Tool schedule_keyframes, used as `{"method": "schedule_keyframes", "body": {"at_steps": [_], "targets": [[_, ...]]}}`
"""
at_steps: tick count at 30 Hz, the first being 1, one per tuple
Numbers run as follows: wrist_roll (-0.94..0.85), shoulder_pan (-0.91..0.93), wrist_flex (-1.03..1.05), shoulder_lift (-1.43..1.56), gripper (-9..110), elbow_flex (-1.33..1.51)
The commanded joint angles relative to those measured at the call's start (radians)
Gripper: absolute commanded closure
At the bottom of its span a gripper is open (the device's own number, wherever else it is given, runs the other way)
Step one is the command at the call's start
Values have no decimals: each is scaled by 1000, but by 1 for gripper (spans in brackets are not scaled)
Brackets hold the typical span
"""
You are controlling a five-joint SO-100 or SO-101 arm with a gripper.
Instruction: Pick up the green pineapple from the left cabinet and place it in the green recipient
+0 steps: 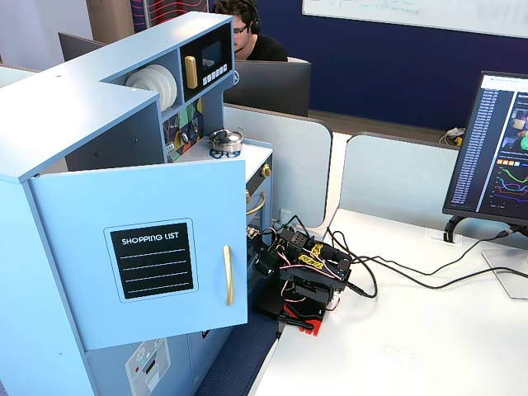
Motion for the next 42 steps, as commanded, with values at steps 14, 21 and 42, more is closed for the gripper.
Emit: {"method": "schedule_keyframes", "body": {"at_steps": [14,21,42], "targets": [[100,-170,40,-15,101,8],[110,-686,-235,29,100,-198],[-57,-908,-1172,-468,65,-551]]}}
